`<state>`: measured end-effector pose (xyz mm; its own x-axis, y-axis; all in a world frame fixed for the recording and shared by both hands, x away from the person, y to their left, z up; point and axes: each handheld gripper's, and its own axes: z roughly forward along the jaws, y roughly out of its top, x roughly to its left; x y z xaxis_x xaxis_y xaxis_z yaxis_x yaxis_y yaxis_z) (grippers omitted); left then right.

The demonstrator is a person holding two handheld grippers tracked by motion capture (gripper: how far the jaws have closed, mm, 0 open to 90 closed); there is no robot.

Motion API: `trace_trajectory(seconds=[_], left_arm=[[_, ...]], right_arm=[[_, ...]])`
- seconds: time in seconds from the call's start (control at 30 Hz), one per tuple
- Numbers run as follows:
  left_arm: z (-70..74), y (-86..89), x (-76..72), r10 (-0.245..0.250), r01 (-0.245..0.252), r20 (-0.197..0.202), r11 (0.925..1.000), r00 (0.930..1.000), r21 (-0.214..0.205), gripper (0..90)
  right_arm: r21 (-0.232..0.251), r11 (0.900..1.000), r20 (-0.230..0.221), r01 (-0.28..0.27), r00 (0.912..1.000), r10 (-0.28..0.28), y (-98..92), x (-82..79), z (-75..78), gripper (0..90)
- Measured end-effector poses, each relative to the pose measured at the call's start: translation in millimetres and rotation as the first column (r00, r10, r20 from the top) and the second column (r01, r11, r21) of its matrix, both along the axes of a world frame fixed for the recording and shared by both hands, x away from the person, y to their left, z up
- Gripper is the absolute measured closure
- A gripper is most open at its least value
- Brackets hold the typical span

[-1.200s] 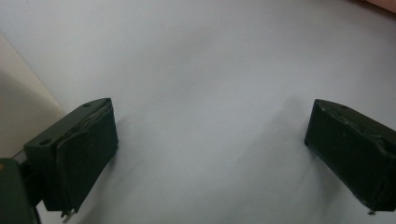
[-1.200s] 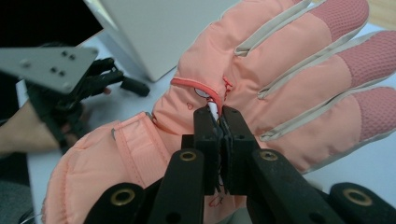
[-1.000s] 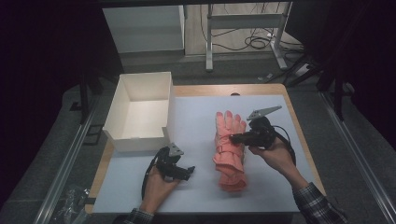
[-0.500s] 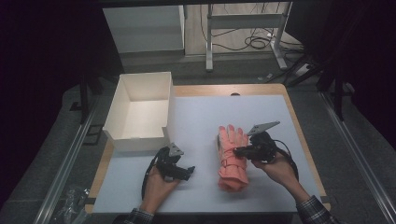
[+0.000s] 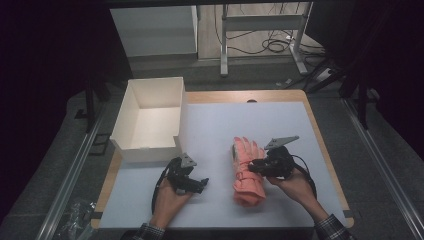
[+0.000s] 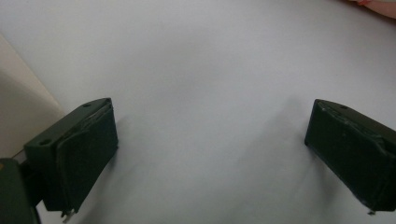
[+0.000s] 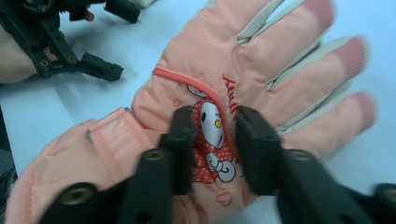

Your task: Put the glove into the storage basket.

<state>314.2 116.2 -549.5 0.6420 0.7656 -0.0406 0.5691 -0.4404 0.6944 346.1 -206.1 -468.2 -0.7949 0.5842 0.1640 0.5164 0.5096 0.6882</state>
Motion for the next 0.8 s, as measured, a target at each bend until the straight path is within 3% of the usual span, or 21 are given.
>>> trace_trajectory(seconds=[0.03, 0.13, 0.27, 0.33, 0.53, 0.57, 0.6, 0.67, 0.8], left_arm=[[0.0, 0.0, 0.0, 0.000, 0.000, 0.000, 1.0000, 1.0000, 0.000, 2.8], [0.1, 0.1, 0.1, -0.001, 0.001, 0.001, 1.0000, 1.0000, 0.001, 2.8], [0.1, 0.1, 0.2, -0.001, 0.001, 0.002, 1.0000, 1.0000, 0.002, 2.8], [0.0, 0.0, 0.0, 0.000, 0.000, 0.000, 1.0000, 1.0000, -0.001, 2.8], [0.0, 0.0, 0.0, 0.000, 0.000, 0.000, 1.0000, 1.0000, -0.001, 2.7], [0.1, 0.2, 0.1, -0.002, 0.002, -0.001, 1.0000, 1.0000, 0.002, 2.8], [0.1, 0.2, 0.1, -0.002, 0.002, -0.001, 1.0000, 1.0000, 0.002, 2.8], [0.1, 0.2, 0.1, -0.002, 0.002, -0.001, 1.0000, 1.0000, 0.002, 2.8], [0.1, 0.2, 0.0, -0.002, 0.002, -0.001, 1.0000, 1.0000, 0.002, 2.8]], right_arm=[[0.006, 0.9999, 0.012, -0.008, 0.9999, 0.008, -1.8, -0.2, 4.5, 54.2], [0.022, 0.9996, 0.036, -0.017, 0.9992, 0.016, -7.3, -1.3, 13.7, 50.6], [0.036, 0.9993, 0.083, 0.004, 0.9965, -0.007, -20.1, -4.2, 22.1, 51.7], [0.033, 0.9993, 0.085, 0.020, 0.9961, -0.023, -28.9, -5.6, 20.2, 56.9], [0.001, 0.9999, 0.078, 0.016, 0.9968, -0.016, -47.2, -13.2, -5.4, 72.4], [0.008, 0.9998, 0.061, 0.019, 0.9980, -0.019, -51.8, -16.5, -16.1, 78.0], [0.008, 0.9998, 0.061, 0.019, 0.9980, -0.019, -51.8, -16.5, -16.1, 78.0], [0.013, 0.9998, 0.025, 0.015, 0.9996, -0.015, -54.8, -22.7, -31.0, 83.7], [0.011, 0.9999, -0.001, -0.009, 1.0000, 0.009, -51.7, -31.6, -47.4, 84.1]])
